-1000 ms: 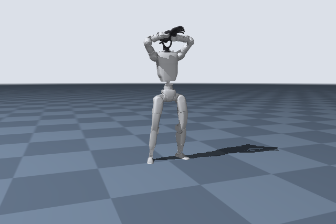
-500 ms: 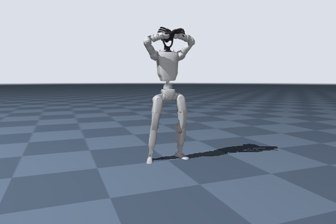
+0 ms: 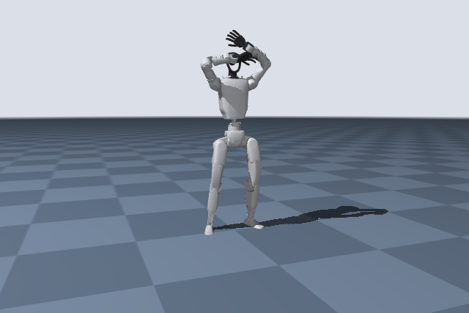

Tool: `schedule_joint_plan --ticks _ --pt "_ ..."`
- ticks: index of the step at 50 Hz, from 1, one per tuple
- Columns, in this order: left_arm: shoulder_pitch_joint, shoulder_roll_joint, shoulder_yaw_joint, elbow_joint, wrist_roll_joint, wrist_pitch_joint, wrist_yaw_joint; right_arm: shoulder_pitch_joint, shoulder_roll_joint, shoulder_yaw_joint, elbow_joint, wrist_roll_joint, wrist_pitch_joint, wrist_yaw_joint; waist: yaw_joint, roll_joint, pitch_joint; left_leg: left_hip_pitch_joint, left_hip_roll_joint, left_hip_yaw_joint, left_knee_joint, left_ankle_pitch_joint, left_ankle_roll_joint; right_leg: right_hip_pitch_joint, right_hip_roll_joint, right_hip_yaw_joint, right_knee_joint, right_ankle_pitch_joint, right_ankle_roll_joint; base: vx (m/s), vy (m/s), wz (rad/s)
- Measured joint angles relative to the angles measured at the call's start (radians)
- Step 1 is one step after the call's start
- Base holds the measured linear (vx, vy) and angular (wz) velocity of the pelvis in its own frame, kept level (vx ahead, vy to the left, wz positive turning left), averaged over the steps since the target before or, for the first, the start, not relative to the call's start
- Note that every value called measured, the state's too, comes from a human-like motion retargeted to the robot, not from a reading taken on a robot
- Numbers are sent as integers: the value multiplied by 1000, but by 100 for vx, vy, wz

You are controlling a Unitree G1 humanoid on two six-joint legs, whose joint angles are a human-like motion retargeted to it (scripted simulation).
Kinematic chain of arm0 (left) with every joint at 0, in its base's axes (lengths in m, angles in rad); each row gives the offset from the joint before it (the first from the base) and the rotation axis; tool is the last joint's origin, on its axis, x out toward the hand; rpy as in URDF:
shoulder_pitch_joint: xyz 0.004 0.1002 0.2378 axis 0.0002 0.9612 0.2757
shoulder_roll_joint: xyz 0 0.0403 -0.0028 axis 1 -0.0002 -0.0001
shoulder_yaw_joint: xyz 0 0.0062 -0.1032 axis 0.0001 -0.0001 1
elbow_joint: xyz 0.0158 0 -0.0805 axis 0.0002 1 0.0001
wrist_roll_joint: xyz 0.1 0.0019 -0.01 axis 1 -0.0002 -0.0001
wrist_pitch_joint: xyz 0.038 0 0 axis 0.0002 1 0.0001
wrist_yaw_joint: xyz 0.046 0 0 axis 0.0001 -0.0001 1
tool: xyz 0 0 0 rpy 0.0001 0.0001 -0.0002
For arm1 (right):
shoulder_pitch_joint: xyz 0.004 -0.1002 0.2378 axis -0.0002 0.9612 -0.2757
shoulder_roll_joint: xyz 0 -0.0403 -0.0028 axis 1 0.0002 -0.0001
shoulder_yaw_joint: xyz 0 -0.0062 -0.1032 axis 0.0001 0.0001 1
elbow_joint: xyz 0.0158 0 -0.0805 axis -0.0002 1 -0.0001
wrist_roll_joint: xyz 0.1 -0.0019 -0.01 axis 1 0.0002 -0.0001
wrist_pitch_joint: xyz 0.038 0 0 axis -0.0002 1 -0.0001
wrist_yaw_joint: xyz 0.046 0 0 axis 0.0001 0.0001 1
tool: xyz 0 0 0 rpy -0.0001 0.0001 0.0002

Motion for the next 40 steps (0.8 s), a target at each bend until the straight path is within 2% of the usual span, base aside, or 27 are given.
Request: schedule_joint_plan --ticks 3,5,8,10,13,15,17,20,23,25,27,31,35,37,40 --pt "28 2 0 135 -33 0 -69 -31 14 0 -47 39 -12 -136 37 35 2 2 0 4 -1 0 6 -1 0 3 -1 1 5 0 0 0" --pt "81 12 0 130 -16 -3 -158 -39 37 -5 13 98 -14 -214 64 62 -5 3 2 7 0 0 8 -2 2 6 -1 2 4 0 0 0" --pt "177 45 0 -56 70 -33 -265 -36 81 -7 198 167 1 -255 86 95 -24 2 6 7 -1 -1 5 -3 6 8 -1 3 -2 0 0 0" --pt "212 68 0 -241 162 -63 -299 -27 102 -2 318 162 21 -228 83 101 -36 -1 10 6 -1 -2 -1 -5 10 7 -2 4 -7 0 0 0" --pt "208 74 0 -465 223 -96 -266 12 89 0 384 80 34 -130 53 74 -46 -4 11 0 -1 -3 -9 -4 12 2 -2 4 -12 0 0 0" --pt "183 62 0 -516 198 -93 -202 38 56 0 337 19 29 -58 32 42 -41 -6 10 -5 -1 -2 -12 -2 11 -3 -4 3 -11 0 0 0" --pt "142 43 0 -458 151 -70 -133 51 21 0 215 -34 16 7 18 13 -32 -6 7 -8 -1 -2 -10 1 9 -7 -4 2 -9 0 0 0" --pt "63 4 0 -247 80 -24 -54 38 -18 0 -17 -13 11 61 17 -7 -10 -2 4 -9 -1 -2 -2 6 5 -9 -5 1 -3 0 0 0" --pt "15 -25 0 -25 21 25 -26 3 -7 0 -144 96 3 -3 33 4 7 3 1 -5 -1 -3 7 8 2 -6 -5 0 2 0 0 0" --pt "7 -44 0 81 21 43 -59 -27 6 -2 -147 143 -2 -82 52 19 12 6 2 0 -1 -4 11 8 2 -1 -5 -1 2 0 0 0" --pt "23 -50 0 95 60 33 -127 -57 26 -9 -71 149 -3 -159 72 37 9 9 4 6 -1 -5 11 6 4 5 -4 0 1 0 0 0" --pt "72 -8 0 -155 202 -32 -194 -91 79 -11 179 115 12 -245 93 67 -12 11 10 17 -3 -6 5 -1 10 19 -1 2 -8 0 0 0" --pt "67 34 0 -458 275 -59 -148 -75 92 -3 356 90 39 -186 75 55 -25 13 13 25 -6 -6 -6 -8 13 28 3 2 -17 0 0 0" --pt "41 38 0 -478 249 -44 -96 -48 73 0 346 92 38 -108 60 34 -22 15 12 26 -6 -6 -8 -8 13 29 5 0 -16 0 0 0" --pt "-8 24 0 -352 175 -8 -46 -9 31 0 215 86 26 26 41 4 -15 17 9 25 -7 -6 -7 -5 9 27 5 -1 -11 0 0 0"
